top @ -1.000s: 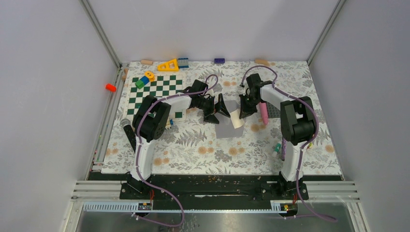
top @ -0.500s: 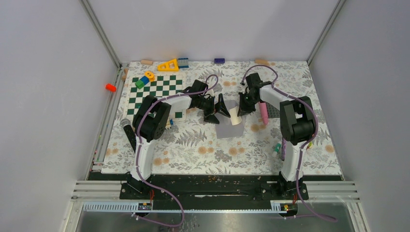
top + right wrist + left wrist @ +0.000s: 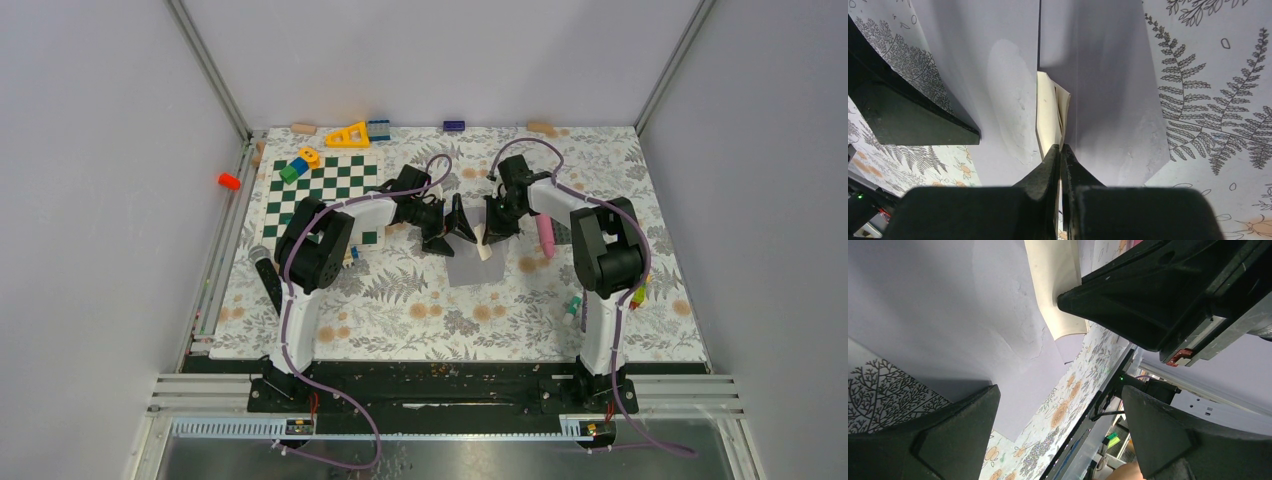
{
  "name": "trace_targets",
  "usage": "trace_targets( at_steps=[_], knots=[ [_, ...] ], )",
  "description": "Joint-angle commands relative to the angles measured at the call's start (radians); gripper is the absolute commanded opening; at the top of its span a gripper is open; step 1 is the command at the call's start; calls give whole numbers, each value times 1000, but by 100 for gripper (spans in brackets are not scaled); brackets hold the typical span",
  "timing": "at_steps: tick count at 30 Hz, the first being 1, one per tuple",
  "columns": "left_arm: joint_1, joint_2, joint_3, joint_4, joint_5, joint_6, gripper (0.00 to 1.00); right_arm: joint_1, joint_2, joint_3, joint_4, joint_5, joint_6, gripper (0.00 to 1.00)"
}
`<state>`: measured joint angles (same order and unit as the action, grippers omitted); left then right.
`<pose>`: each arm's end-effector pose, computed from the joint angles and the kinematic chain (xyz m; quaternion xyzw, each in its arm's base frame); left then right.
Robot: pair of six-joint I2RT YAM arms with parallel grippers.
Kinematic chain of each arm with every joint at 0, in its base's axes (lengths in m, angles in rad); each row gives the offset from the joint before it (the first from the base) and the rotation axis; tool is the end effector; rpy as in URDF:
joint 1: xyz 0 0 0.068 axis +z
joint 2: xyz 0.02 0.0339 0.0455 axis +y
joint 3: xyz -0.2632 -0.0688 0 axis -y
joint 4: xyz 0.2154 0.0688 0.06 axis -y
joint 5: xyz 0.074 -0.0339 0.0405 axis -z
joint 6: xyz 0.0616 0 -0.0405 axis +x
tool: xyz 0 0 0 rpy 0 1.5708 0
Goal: Place the letter into the envelope and seal it
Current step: Place the letter in the envelope.
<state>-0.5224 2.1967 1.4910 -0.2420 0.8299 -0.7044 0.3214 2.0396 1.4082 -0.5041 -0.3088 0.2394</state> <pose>0.3625 -0.2612 0.1389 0.0439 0.8787 -0.4753 0.0085 0.3775 0.1454 0.1493 -0.0727 0.9626 0.2033 0.1635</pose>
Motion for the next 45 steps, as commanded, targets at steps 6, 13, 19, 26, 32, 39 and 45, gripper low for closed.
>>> trace_targets(
  at_steps=[6, 13, 19, 26, 32, 39, 45],
  knots=[
    [-14, 40, 15, -12, -41, 28, 99, 25, 18, 3, 10, -22, 21, 0],
    [-14, 37, 16, -12, -41, 28, 99, 37, 24, 6, 15, -43, 29, 0],
    [-14, 37, 14, -11, -41, 28, 99, 38, 6, -1, 13, -36, 11, 15],
    [-13, 32, 11, -12, -42, 34, 99, 34, -38, 7, -36, 7, -71, 35],
    [-13, 35, 10, -12, -43, 34, 99, 26, -61, 6, -59, 28, -98, 36],
    [-13, 37, 9, -9, -43, 33, 99, 24, -53, 0, -63, 5, -94, 36],
    [-13, 36, 9, -9, -40, 32, 99, 24, -31, 8, -62, -24, -66, 36]
  ],
)
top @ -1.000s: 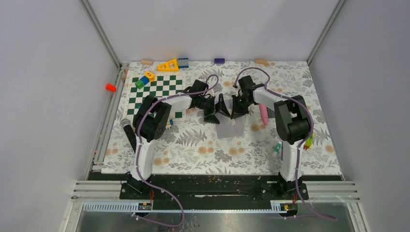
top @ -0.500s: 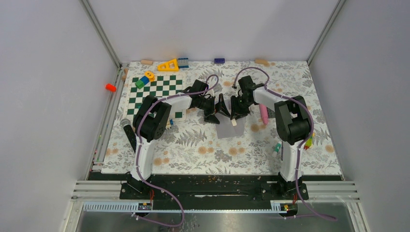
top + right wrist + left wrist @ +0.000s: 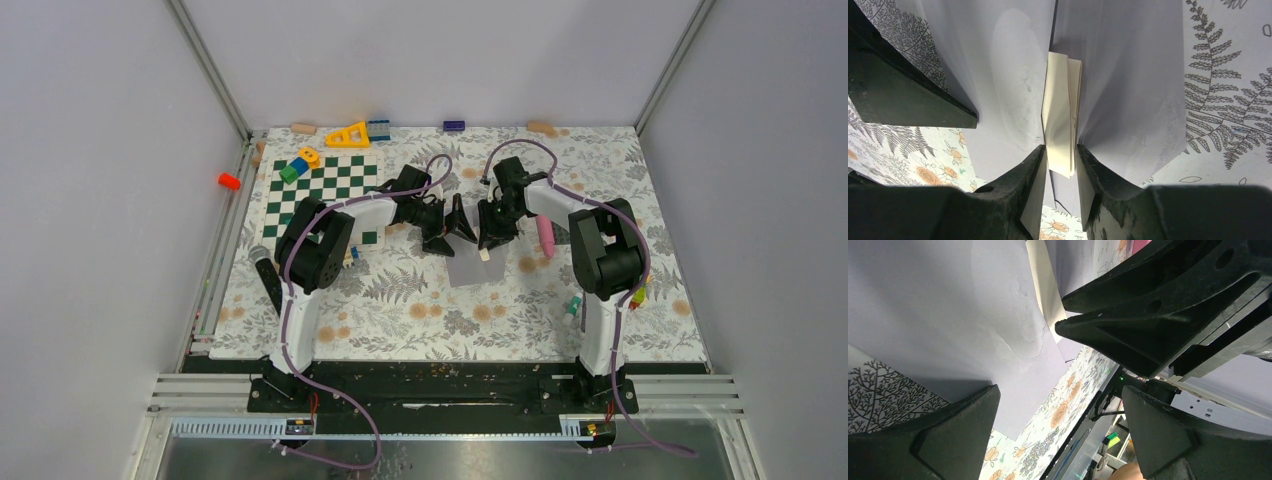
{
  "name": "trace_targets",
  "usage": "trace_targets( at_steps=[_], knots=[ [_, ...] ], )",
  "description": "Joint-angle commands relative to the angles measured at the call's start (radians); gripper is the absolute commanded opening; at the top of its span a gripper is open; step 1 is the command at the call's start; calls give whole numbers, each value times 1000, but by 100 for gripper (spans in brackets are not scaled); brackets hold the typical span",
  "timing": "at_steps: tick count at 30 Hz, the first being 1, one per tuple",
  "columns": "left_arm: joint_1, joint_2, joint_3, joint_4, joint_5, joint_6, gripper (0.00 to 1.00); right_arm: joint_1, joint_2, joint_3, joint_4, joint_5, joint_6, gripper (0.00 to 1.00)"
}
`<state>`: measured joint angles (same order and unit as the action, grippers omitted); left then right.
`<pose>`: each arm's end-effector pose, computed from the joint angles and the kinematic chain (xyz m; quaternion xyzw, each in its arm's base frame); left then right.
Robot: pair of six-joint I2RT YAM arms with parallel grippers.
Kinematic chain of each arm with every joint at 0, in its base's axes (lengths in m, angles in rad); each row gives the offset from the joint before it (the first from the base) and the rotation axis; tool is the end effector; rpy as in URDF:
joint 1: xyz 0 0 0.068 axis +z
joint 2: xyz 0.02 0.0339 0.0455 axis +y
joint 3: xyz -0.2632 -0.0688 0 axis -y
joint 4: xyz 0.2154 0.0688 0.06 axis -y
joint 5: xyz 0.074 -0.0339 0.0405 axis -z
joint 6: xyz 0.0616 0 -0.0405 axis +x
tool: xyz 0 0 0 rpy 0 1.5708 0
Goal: Place the letter into the envelope and seal it
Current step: Place the letter in the envelope.
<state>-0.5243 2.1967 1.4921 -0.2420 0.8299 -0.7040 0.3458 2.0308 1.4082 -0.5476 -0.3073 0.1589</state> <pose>0.3622 -0.2620 0.1392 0.0451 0.8785 -0.4755 0.0086 0.3687 0.1526 0.1503 -0.1207 0.9614 0.1943 0.1529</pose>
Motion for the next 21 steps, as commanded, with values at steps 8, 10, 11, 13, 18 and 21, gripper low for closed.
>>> trace_targets(
  at_steps=[8, 10, 11, 13, 18, 21],
  knots=[
    [-11, 36, 8, -8, -40, 30, 99, 0, -17, 5, -10, -47, 34, 35],
    [-11, 35, 8, -7, -39, 31, 99, -1, -15, 6, -9, -52, 37, 35],
    [-11, 34, 8, -8, -39, 30, 99, -1, -13, 6, -8, -55, 39, 35],
    [-11, 34, 8, -8, -40, 29, 99, 1, -12, 7, -8, -57, 43, 34],
    [-12, 35, 8, -6, -38, 29, 99, 1, -19, 6, -2, -16, 31, 34],
    [-12, 37, 9, -6, -37, 29, 99, 1, -27, 15, -1, 21, 12, 34]
  ],
)
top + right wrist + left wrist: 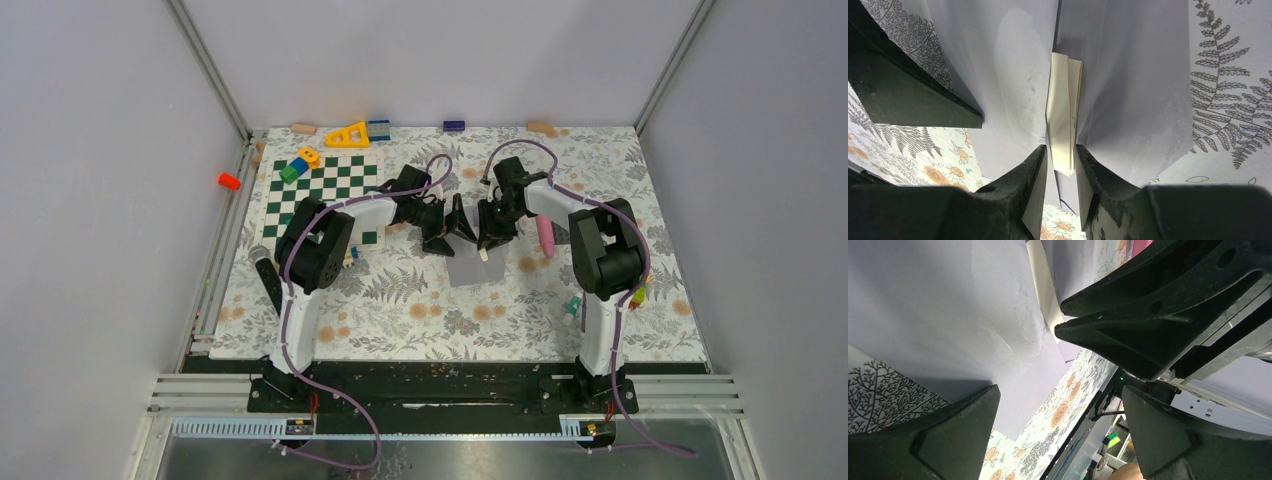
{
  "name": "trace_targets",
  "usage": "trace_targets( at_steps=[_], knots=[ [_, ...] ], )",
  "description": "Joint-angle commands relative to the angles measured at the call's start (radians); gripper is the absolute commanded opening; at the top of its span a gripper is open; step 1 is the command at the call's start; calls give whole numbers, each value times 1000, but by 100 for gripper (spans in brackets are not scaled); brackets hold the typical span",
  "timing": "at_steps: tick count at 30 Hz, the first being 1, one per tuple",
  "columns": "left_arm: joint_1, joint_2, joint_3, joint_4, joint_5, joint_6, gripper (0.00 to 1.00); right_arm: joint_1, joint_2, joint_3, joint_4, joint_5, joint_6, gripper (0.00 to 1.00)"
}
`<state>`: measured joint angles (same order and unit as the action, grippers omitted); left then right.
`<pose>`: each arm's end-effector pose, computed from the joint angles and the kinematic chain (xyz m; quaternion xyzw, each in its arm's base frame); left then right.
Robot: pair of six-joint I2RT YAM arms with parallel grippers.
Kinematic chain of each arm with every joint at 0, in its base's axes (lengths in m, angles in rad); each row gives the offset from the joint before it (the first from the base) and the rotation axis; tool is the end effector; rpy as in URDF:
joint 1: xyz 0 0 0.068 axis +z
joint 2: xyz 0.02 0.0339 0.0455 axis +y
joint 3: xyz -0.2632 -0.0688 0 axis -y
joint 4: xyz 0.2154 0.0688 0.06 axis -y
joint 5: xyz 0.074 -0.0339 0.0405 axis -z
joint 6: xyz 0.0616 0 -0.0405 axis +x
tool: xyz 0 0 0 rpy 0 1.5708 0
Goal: Place the letter into the envelope and seal it
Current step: Place the letter in the envelope.
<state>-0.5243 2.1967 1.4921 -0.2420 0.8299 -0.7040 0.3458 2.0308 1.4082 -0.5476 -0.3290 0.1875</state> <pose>0.3622 -0.2620 0.1392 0.0451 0.8785 -0.4755 0.0086 0.3681 0.1538 0.1507 -0.1089 0.9612 0.2065 0.1470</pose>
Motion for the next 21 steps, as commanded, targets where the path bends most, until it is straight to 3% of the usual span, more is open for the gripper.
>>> trace_targets(
  at_steps=[1, 21],
  knots=[
    [-12, 37, 11, -6, -37, 29, 99, 0, -29, 20, 0, 55, -19, 35],
    [-11, 31, 12, -8, -38, 31, 99, 2, 31, 67, 24, 26, 43, 35]
  ],
)
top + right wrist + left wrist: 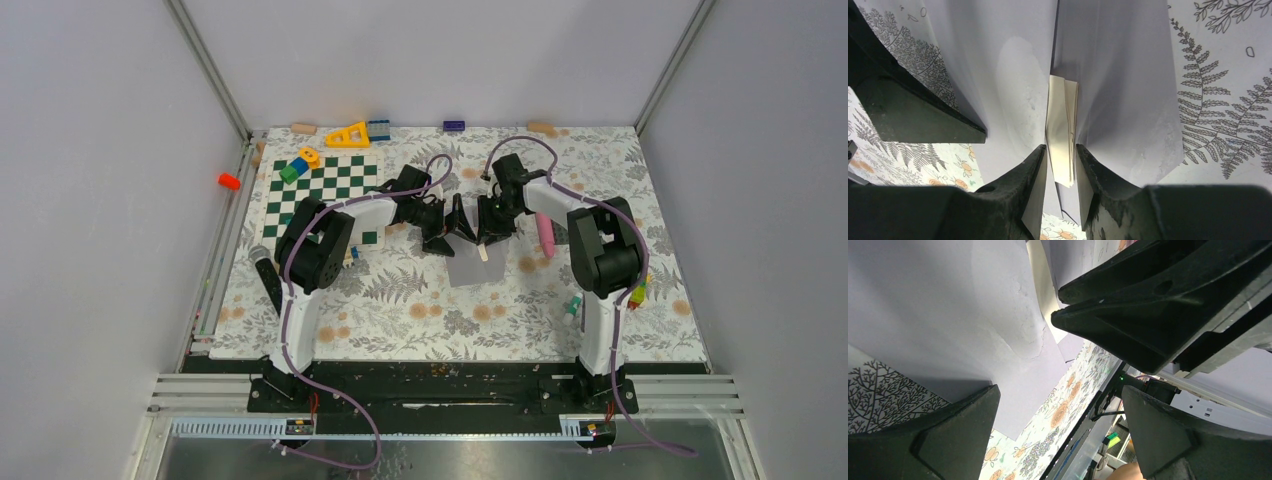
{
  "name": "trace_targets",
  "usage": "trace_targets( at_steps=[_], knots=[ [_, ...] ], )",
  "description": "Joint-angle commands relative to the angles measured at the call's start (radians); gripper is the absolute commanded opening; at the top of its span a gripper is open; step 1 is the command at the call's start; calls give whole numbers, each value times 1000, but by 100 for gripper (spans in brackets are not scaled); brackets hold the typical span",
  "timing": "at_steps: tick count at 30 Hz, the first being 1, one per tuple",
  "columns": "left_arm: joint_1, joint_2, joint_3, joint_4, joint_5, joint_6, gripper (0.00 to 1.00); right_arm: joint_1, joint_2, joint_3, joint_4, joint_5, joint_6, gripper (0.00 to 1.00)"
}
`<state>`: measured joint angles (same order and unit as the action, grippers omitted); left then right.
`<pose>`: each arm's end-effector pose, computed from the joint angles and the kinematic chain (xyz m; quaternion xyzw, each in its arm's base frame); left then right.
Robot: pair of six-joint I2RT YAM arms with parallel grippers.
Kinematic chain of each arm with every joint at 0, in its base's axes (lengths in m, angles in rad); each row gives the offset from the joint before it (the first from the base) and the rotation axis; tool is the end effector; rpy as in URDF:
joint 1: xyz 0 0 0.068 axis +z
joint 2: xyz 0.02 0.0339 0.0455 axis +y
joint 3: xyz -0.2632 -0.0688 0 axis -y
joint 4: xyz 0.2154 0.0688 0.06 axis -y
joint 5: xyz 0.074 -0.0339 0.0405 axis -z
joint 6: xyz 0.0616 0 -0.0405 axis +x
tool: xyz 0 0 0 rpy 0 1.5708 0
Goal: Place the letter into the envelope and seal it
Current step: Place the letter in the envelope.
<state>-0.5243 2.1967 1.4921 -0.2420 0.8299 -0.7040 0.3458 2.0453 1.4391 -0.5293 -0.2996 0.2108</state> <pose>0.3622 -0.2620 0.1392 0.0451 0.8785 -0.4755 0.0086 0.3772 0.1552 0.1537 -0.0973 0.9611 0.1988 0.1653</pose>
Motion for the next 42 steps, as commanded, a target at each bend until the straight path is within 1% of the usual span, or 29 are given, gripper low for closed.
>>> trace_targets(
  at_steps=[1, 35, 42],
  knots=[
    [-11, 31, 12, -7, -38, 29, 99, 2, 18, 37, 6, -2, 21, 35],
    [-11, 36, 20, -7, -30, 29, 99, 22, 31, 33, 8, -51, 40, 35],
    [-10, 34, 18, -9, -30, 29, 99, 24, 27, 31, 8, -36, 35, 35]
  ],
)
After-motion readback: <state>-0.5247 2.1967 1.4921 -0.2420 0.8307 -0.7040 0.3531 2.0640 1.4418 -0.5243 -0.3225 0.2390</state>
